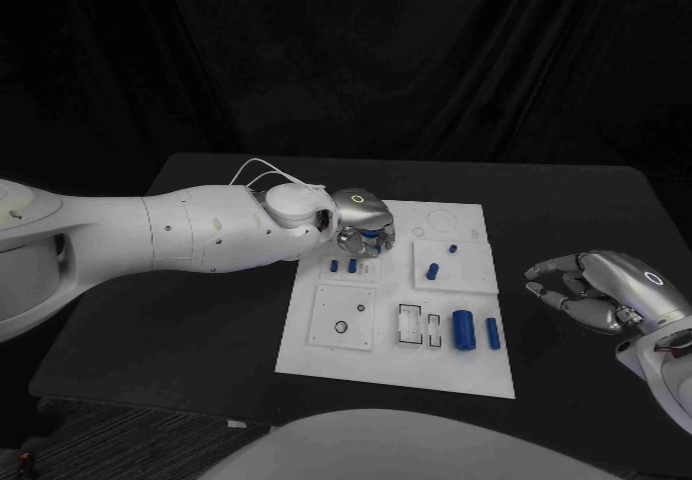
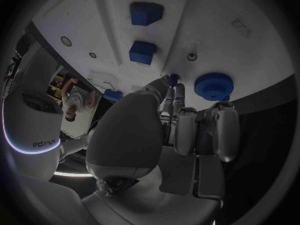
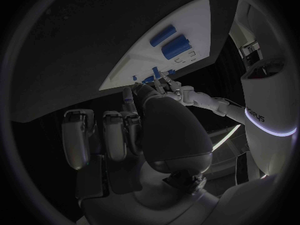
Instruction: Assemble the parts on the task board
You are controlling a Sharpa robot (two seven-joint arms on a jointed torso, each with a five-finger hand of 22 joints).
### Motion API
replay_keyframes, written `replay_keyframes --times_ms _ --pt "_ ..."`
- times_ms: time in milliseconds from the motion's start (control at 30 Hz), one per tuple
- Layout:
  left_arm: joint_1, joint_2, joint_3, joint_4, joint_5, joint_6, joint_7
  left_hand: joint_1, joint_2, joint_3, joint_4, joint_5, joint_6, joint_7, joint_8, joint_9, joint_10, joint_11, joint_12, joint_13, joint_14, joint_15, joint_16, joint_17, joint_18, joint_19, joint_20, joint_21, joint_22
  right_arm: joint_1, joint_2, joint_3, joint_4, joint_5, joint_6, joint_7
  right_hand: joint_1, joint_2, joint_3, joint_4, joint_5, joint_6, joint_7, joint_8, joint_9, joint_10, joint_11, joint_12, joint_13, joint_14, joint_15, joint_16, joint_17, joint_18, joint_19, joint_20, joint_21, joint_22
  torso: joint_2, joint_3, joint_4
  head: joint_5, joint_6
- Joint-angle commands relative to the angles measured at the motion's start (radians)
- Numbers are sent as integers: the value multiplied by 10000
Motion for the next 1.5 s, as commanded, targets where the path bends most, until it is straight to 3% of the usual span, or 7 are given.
replay_keyframes --times_ms 33,433,533,767,1100,1300,1500 --pt "-40 39 6 -35 -18 -112 61 42 49 84 -23 10 134 74 104 28 94 -27 107 61 64 -32 32 178 81 54 6 33 2031 -28 -26 4 21 -26 43 -33 -21 -63 50 -13 34 70 -12 44 14 1040 7 25 2634 1058 -66 26 2635 56 689 -68 -26 2451 -6 1 -8 -16 -2" --pt "-163 84 6 -155 -18 -36 125 7 51 196 -71 39 220 142 130 41 -61 42 -37 -28 -19 22 -88 -30 113 -33 22 -115 1984 -56 -26 4 16 -26 65 -48 -25 -67 56 -12 35 64 -10 34 10 1040 10 25 2634 1058 -67 26 2635 57 688 -70 -27 2451 -19 3 4 -38 -2" --pt "-179 73 6 -157 -18 -48 144 -99 41 217 -36 -137 268 147 144 50 -24 53 -101 -101 -12 40 -90 -43 108 -24 37 -99 1989 -68 -23 4 10 -26 81 -58 -25 -67 56 -12 35 64 -10 34 10 1040 10 25 2634 1058 -67 26 2635 57 688 -70 -27 2451 -18 7 11 -33 -2" --pt "-195 31 7 -155 -18 -314 303 -34 104 398 -181 -81 552 238 241 103 879 38 -25 -209 48 82 -58 -38 79 66 59 32 2030 -108 -5 4 -6 -26 123 -65 -28 -64 60 -10 35 71 -11 35 10 1040 12 25 2634 1058 -66 26 2635 58 686 -70 -30 2449 -18 5 15 -26 -2" --pt "-195 -189 9 10 -19 -1192 534 12 136 539 -310 92 947 298 369 168 1303 58 -346 -477 111 144 -28 -22 52 151 97 155 2065 -141 12 4 -32 -26 160 -58 -28 -64 60 -10 35 71 -11 35 10 1040 12 25 2634 1058 -66 26 2635 58 686 -70 -30 2449 -21 0 9 9 -2" --pt "-112 -513 12 277 -19 -1543 610 -73 96 533 -301 -48 981 230 339 159 1358 18 -540 -602 110 81 -47 -64 62 130 91 116 2054 -148 39 4 -63 -26 202 -74 -37 -61 65 -5 30 89 -12 38 12 1040 13 25 2634 1058 -66 26 2635 59 682 -71 -35 2447 -18 22 27 56 -2" --pt "115 -833 14 454 -15 -1829 626 -115 62 519 -288 -147 956 192 300 144 1355 -11 -638 -650 99 40 -63 -92 64 122 79 106 2052 -149 34 4 -82 -26 219 -82 -38 -59 68 -4 29 89 -12 37 11 1040 12 25 2634 1058 -66 26 2635 60 680 -71 -38 2446 -11 13 56 75 -2"
